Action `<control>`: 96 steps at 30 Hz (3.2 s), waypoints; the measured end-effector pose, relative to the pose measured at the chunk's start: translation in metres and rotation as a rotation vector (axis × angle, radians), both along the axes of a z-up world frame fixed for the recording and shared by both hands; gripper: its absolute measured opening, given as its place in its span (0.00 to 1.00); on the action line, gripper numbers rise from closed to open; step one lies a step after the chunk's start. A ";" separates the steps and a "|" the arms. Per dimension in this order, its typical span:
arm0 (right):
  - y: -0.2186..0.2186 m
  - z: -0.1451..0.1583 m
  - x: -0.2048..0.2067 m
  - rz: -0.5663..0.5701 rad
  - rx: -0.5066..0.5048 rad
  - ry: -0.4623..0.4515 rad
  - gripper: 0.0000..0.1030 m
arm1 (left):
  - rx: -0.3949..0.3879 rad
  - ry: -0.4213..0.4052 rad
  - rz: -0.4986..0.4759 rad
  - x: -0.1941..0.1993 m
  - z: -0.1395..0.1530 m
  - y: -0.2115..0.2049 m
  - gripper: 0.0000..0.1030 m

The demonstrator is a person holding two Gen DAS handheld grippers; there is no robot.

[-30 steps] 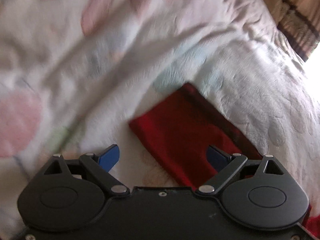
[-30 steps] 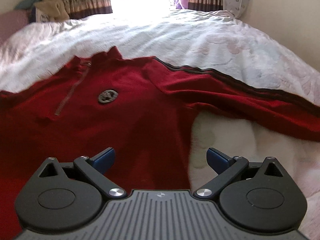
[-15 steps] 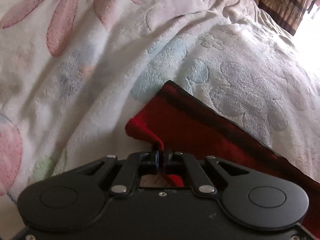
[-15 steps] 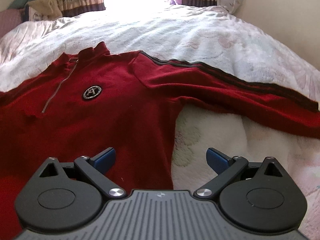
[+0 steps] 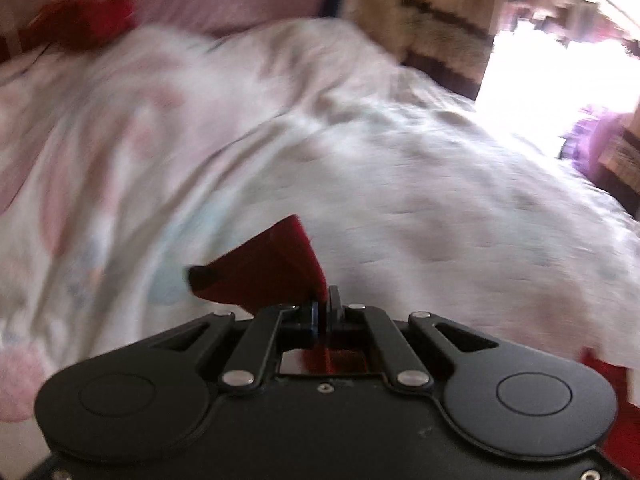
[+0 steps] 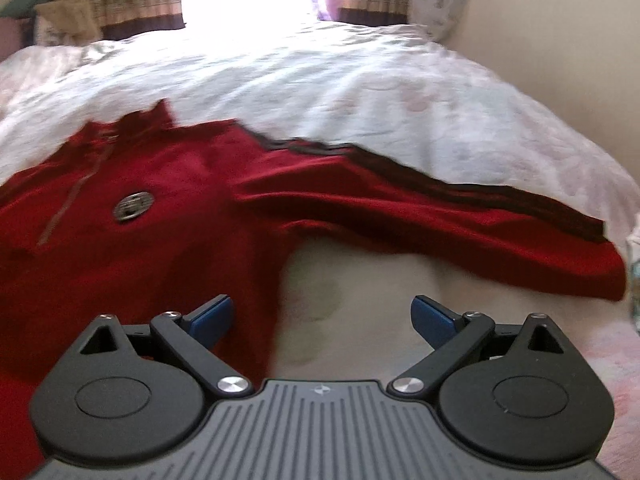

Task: Fold small clothes

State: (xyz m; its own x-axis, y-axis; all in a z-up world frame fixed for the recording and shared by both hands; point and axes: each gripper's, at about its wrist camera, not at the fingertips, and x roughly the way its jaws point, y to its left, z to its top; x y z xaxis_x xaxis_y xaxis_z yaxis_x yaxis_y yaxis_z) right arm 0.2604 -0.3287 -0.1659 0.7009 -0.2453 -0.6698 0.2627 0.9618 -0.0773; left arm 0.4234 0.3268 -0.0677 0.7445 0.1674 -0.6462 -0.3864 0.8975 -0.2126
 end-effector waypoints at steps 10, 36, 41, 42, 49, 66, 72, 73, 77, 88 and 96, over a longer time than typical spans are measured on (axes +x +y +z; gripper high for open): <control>-0.049 -0.003 0.000 -0.126 0.072 0.010 1.00 | -0.075 -0.114 -0.515 0.027 0.072 -0.258 0.03; -0.050 -0.007 -0.015 -0.107 0.225 -0.050 1.00 | 0.053 0.176 -0.414 -0.078 -0.096 -0.186 0.54; -0.040 -0.001 -0.012 -0.024 0.401 -0.172 1.00 | 0.120 0.148 -0.414 -0.079 -0.124 -0.173 0.54; -0.034 0.002 -0.009 -0.006 0.411 -0.198 1.00 | 0.139 0.139 -0.417 -0.082 -0.126 -0.171 0.54; 0.022 0.015 0.073 0.048 0.343 -0.190 1.00 | 0.221 0.109 -0.468 -0.072 -0.131 -0.165 0.55; 0.090 -0.008 0.142 -0.022 0.107 -0.047 0.15 | 0.183 0.097 -0.454 -0.074 -0.125 -0.142 0.55; 0.092 0.016 0.128 -0.035 0.067 -0.109 0.11 | 0.179 0.077 -0.438 -0.079 -0.117 -0.139 0.55; 0.094 0.024 0.122 -0.041 0.043 -0.139 0.11 | 0.172 0.078 -0.436 -0.079 -0.117 -0.138 0.55; 0.092 0.056 0.088 -0.144 0.023 -0.240 0.11 | 0.162 0.079 -0.417 -0.082 -0.116 -0.134 0.55; 0.089 -0.005 0.089 -0.188 -0.114 0.064 0.36 | 0.132 0.103 -0.389 -0.086 -0.115 -0.131 0.55; 0.120 0.031 0.055 -0.057 -0.164 -0.083 0.56 | 0.137 0.123 -0.431 -0.083 -0.123 -0.140 0.55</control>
